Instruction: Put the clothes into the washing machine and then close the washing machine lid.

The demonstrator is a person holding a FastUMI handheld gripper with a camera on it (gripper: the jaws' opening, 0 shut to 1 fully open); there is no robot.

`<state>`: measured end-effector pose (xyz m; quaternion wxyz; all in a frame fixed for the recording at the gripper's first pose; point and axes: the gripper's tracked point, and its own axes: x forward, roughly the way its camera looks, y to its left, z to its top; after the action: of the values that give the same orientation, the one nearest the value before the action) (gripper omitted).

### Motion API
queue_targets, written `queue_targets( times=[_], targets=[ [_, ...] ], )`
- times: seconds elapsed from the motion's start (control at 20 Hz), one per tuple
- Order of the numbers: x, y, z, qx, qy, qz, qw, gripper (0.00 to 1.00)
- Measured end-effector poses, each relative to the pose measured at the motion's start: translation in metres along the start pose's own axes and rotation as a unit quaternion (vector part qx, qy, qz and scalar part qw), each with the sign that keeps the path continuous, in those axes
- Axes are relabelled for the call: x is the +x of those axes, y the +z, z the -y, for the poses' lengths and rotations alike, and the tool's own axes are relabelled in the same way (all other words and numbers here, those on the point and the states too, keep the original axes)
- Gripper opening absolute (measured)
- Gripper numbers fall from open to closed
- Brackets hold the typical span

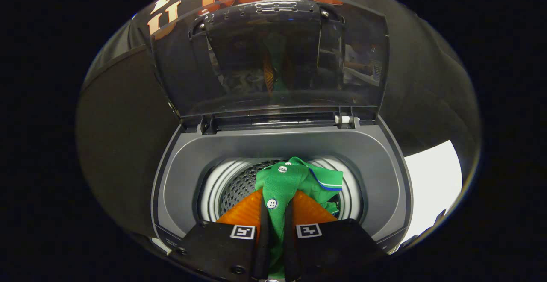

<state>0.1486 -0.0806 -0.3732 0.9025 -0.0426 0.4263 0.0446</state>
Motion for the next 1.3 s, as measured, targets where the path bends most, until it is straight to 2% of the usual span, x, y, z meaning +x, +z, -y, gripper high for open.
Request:
queue_targets(
  times=[0.1,0.25,0.4,0.65,0.8,1.3],
  targets=[
    [0.005,-0.004,-0.002,0.003,0.001,-0.006,1.000,0.24],
    [0.006,-0.005,-0.006,0.003,0.004,-0.009,1.000,0.38],
    [-0.003,0.005,-0.006,-0.003,-0.004,0.003,1.000,0.46],
    [-0.026,0.029,-0.004,-0.013,-0.021,0.035,0.999,0.80],
    [-0.035,0.029,-0.007,-0.013,-0.022,0.035,0.999,1.00],
    [-0.088,0.072,-0.029,-0.037,-0.027,0.075,0.996,1.00]
  ],
)
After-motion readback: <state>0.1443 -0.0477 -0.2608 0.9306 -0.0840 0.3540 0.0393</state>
